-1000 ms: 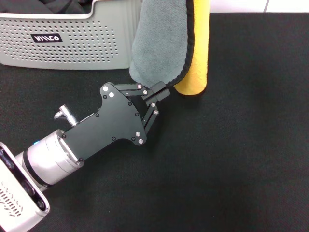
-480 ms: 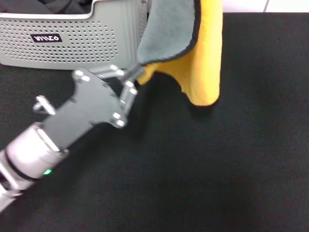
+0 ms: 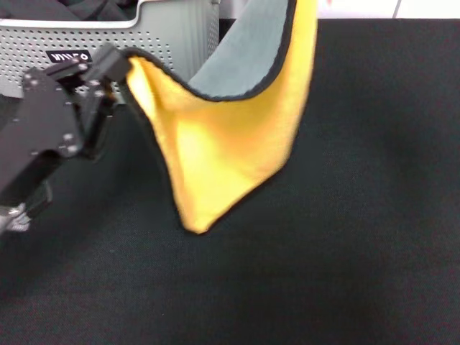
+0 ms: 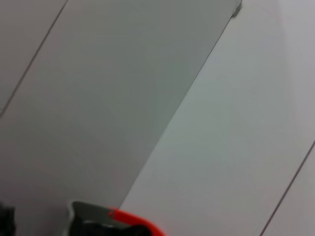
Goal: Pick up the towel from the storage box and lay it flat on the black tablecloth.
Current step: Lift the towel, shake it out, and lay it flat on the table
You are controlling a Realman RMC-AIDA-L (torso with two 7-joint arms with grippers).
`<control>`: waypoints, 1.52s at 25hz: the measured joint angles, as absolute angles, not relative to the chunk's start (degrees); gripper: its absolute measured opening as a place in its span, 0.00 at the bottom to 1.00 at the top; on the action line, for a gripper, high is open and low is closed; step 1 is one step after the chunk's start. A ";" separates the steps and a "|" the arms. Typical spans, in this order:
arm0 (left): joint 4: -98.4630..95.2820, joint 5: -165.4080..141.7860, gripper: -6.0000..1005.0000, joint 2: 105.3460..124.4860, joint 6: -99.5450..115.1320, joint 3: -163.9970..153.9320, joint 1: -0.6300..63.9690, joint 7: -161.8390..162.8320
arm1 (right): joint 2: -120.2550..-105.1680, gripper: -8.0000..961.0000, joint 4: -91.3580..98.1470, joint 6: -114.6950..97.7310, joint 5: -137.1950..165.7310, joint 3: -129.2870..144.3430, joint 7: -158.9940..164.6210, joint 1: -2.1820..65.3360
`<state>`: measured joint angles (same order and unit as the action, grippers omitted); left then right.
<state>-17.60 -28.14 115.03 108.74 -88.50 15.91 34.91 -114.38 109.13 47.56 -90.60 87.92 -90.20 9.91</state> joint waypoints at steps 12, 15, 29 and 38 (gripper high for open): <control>-31.20 -29.93 0.05 111.27 111.77 -88.37 8.32 53.74 | -114.81 0.02 116.77 55.14 -88.94 90.11 -86.73 -3.83; -33.60 -31.27 0.05 110.64 113.03 -88.31 6.99 57.12 | -115.09 0.02 116.80 58.73 -88.89 89.84 -86.20 -5.73; -41.91 -37.60 0.05 112.41 114.77 -86.83 4.04 70.54 | -116.28 0.02 116.87 85.78 -102.02 73.67 -85.21 -13.70; -40.59 -41.44 0.05 113.71 114.75 -86.74 4.02 76.09 | -116.28 0.02 115.48 95.36 -105.99 64.65 -79.03 -14.70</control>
<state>-40.59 -41.44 113.71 114.75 -86.74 4.02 76.09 -116.28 115.48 95.36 -105.99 64.65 -79.03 -14.70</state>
